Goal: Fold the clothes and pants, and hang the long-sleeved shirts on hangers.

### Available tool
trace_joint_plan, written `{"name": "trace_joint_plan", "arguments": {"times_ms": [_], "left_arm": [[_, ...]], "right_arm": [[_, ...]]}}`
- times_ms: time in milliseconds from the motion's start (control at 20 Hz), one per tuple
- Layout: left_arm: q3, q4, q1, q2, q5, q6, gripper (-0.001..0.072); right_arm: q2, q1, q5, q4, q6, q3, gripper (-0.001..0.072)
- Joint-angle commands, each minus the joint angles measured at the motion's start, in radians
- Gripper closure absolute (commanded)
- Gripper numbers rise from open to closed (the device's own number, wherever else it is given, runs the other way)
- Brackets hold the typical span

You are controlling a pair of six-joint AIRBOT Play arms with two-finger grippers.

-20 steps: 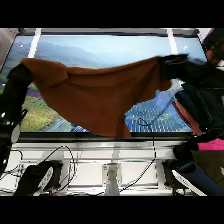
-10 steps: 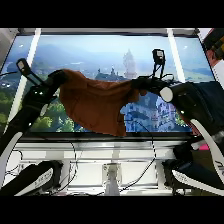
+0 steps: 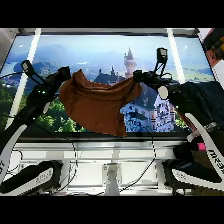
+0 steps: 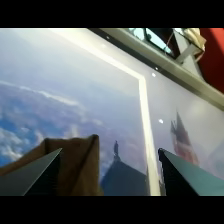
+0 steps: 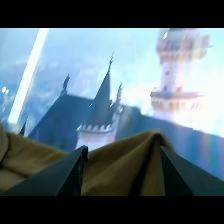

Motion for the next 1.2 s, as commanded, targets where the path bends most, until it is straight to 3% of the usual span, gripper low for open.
{"name": "trace_joint_plan", "arguments": {"times_ms": [0, 100, 200, 250, 300, 350, 450, 700, 800, 850, 900, 1150], "left_arm": [[0.000, 0.000, 0.053, 0.061, 0.005, 0.000, 0.0013], [0.000, 0.000, 0.072, 0.161, -0.104, 0.000, 0.0012], [0.000, -0.001, 0.072, 0.293, -0.408, 0.000, 0.0013], [0.000, -0.046, 0.064, 0.360, -0.642, 0.000, 0.0023], [-0.001, -0.122, 0.058, 0.417, -0.830, 0.001, 0.0094], [-0.011, -0.165, 0.051, 0.471, -0.977, 0.014, 0.0211], [-0.071, -0.222, 0.014, 0.563, -1.104, 0.079, 0.0254], [-0.327, -0.505, -0.101, 0.654, -1.142, 0.078, 0.0248], [-0.394, -0.584, -0.107, 0.633, -1.112, 0.079, 0.0221], [-0.412, -0.614, -0.107, 0.619, -1.086, 0.082, 0.0158], [-0.419, -0.621, -0.107, 0.604, -1.061, 0.103, 0.0098], [-0.419, -0.590, -0.105, 0.494, -0.948, 0.124, 0.0099]], "right_arm": [[0.016, -0.114, 0.039, 0.000, -0.002, 0.013, 0.0191], [0.040, -0.201, 0.126, 0.000, -0.002, 0.014, 0.0197], [0.058, -0.284, 0.227, 0.000, -0.009, 0.013, 0.0200], [0.061, -0.318, 0.268, 0.000, -0.015, 0.013, 0.0199], [0.063, -0.344, 0.293, 0.000, -0.035, 0.013, 0.0199], [0.063, -0.361, 0.301, 0.000, -0.047, 0.013, 0.0199], [0.063, -0.373, 0.296, 0.000, -0.059, 0.013, 0.0199], [0.063, -0.372, 0.293, 0.007, -0.059, 0.013, 0.0199], [0.063, -0.372, 0.293, 0.006, -0.059, 0.013, 0.0199], [0.063, -0.372, 0.291, 0.006, -0.059, 0.013, 0.0199], [0.063, -0.372, 0.289, 0.006, -0.059, 0.013, 0.0199], [0.063, -0.372, 0.288, 0.006, -0.061, 0.013, 0.0199]]}}
